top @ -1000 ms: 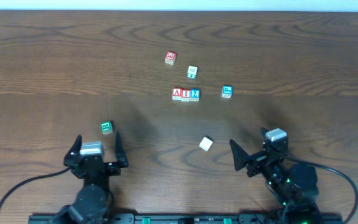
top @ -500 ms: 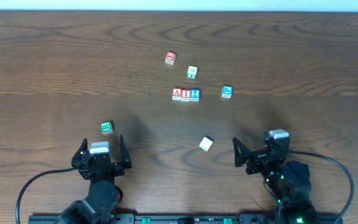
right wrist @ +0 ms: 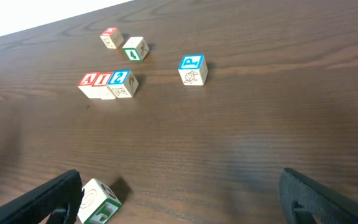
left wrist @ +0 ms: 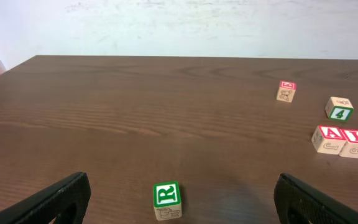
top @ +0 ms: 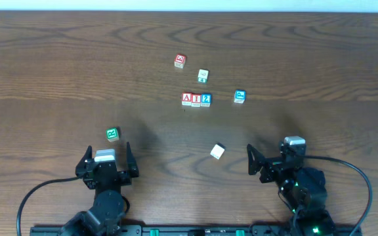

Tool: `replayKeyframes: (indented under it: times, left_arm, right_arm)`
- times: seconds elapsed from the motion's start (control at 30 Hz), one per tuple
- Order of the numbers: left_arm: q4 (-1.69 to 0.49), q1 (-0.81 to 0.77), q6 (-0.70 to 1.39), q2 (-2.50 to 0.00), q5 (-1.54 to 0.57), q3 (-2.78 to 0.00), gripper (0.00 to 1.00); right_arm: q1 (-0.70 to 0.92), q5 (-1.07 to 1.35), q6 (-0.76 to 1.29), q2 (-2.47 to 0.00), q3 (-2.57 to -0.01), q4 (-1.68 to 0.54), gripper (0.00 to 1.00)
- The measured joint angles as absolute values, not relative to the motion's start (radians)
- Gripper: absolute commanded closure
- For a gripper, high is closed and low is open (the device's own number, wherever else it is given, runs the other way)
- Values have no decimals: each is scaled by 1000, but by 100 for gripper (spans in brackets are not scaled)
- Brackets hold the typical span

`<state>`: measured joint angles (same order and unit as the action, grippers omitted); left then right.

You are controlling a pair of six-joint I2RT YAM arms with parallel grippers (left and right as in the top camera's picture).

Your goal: Spell out Ai2

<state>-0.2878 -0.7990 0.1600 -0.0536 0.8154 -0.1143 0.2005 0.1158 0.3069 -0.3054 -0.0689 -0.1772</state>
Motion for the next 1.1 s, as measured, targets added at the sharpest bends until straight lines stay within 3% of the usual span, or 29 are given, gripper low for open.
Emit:
replayKeyframes:
  times: [0.13,0.53,1.1]
  left_arm:
    - [-288,-694,160,-54,815,-114,5]
    - [-287,-150,160,-52,817,-114,5]
    - [-286,-105,160,-50,772,-114,5]
  right_arm:
    - [181,115,307,-279,-69,-178,1]
    - [58,114,307,-62,-69,-175,1]
    - [10,112,307,-15,-69,-175,1]
